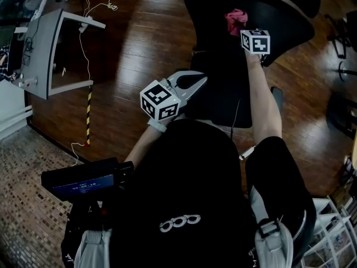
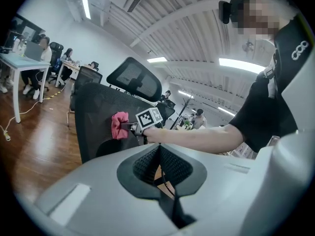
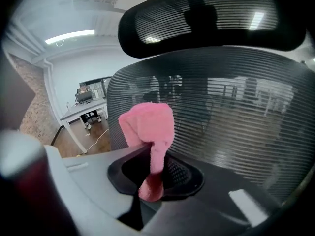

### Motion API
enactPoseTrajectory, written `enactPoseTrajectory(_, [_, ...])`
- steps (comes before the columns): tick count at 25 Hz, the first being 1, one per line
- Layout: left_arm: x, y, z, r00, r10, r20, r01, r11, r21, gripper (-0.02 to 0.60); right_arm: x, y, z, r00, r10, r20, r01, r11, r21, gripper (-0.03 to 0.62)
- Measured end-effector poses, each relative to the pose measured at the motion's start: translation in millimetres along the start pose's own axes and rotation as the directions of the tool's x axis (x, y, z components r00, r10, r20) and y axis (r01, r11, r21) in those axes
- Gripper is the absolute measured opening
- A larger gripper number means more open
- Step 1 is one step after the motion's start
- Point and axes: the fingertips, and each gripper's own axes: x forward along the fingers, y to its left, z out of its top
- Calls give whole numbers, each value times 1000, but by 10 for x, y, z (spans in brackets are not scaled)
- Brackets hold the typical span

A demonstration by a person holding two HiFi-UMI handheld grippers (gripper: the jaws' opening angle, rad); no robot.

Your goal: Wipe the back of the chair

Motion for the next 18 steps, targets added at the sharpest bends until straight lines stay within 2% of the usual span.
enactPoseTrajectory(7, [329, -199, -15, 998, -32, -45, 33, 999, 23, -9, -340, -542, -203, 998, -55, 17, 54, 997, 53, 46])
enactPoseTrajectory(12, [577, -403, -13, 995, -61, -75, 64, 997, 36, -9, -637, -935, -360, 994, -110, -1, 110, 993, 46, 46])
enactPoseTrajectory(18, [794, -588, -31, 991, -87, -106, 93, 994, 49, -9, -931, -1390, -566, 987, -162, -11, 162, 983, 86, 46])
